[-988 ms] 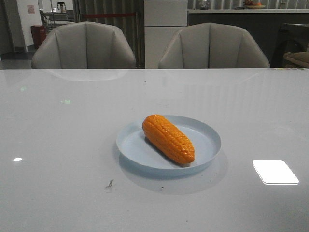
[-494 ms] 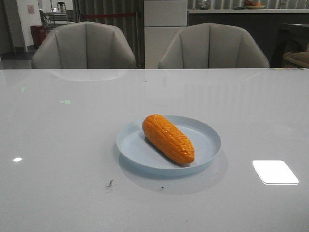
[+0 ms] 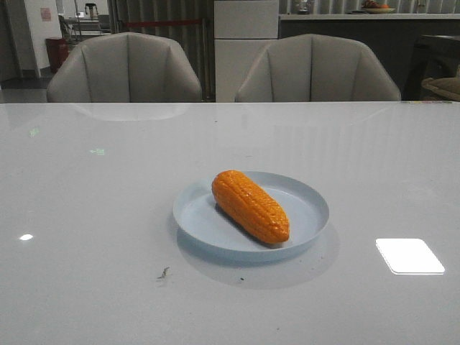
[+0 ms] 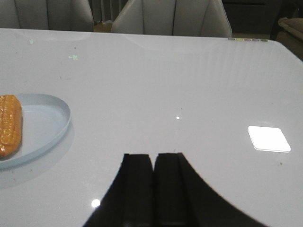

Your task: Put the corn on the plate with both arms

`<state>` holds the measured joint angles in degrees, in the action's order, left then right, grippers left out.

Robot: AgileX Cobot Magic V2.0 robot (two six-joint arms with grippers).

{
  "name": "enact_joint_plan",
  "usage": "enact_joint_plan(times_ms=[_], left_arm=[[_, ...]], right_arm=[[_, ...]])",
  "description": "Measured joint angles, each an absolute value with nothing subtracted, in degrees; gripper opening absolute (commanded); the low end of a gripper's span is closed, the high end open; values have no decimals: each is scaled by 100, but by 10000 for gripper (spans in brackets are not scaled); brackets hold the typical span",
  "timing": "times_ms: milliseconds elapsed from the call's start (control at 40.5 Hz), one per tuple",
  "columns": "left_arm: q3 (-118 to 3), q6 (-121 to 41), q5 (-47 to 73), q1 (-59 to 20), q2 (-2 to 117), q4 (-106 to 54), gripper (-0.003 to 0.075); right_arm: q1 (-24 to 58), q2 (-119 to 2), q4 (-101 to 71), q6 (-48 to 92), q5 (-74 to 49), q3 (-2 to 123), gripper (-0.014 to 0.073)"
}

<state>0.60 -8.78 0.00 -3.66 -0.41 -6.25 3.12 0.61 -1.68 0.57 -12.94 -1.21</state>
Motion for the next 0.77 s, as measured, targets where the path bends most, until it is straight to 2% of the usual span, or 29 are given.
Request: enact_joint_plan(times_ms=[766], left_arm=[[60, -878, 0, -366, -41, -625, 95]], right_arm=[[312, 61, -146, 0, -1151, -158, 55]])
